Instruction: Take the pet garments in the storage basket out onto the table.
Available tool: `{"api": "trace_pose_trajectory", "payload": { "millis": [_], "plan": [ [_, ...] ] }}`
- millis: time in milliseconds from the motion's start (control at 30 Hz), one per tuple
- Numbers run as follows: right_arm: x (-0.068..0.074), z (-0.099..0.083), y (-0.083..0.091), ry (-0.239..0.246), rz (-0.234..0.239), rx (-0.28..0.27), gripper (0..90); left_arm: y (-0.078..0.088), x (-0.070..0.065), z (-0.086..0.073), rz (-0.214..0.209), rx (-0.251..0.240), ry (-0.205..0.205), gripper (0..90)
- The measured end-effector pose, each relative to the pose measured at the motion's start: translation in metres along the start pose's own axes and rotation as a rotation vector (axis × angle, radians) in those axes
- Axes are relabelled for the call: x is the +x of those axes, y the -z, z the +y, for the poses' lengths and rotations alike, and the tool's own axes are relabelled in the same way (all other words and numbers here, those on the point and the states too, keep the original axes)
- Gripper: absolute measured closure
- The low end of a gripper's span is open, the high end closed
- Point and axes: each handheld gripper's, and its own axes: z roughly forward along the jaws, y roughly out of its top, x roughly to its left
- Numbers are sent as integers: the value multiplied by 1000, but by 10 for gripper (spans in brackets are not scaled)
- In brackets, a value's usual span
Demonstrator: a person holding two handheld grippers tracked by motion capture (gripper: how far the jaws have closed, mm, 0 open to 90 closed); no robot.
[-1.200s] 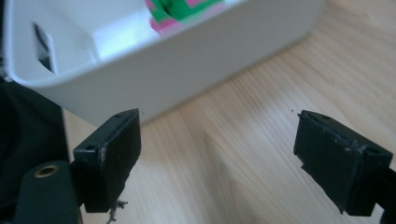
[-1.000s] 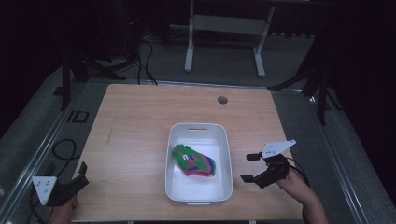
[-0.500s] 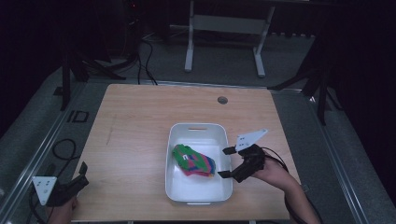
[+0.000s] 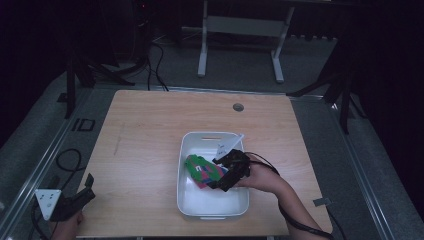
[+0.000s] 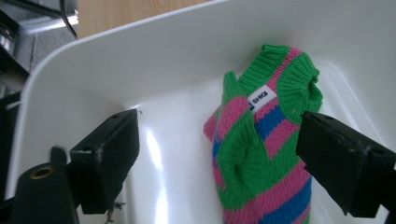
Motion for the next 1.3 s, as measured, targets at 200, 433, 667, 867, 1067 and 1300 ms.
{"api": "trace_pose_trajectory", "payload": {
  "millis": [200, 433, 667, 867, 1067, 1300],
  "plan": [
    [-2, 16, -27, 28, -15, 76, 136, 0, 0, 0, -6, -3, 2, 13],
    [-7, 24, -48, 54, -60, 106, 181, 0, 1, 0, -11, -2, 5, 14],
    [-9, 21, -71, 42, -89, 238, 182, 0, 1, 0, -10, -2, 4, 13],
    [-4, 16, -88, 108, -155, 374, 319, 0, 1, 0, -10, -1, 4, 13],
    [-1, 17, -84, 90, -242, 357, 709, 0, 1, 0, -10, -2, 4, 13],
    [0, 23, -54, 37, -226, 267, 747, 0, 1, 0, -9, 0, 8, 14]
  ]
}}
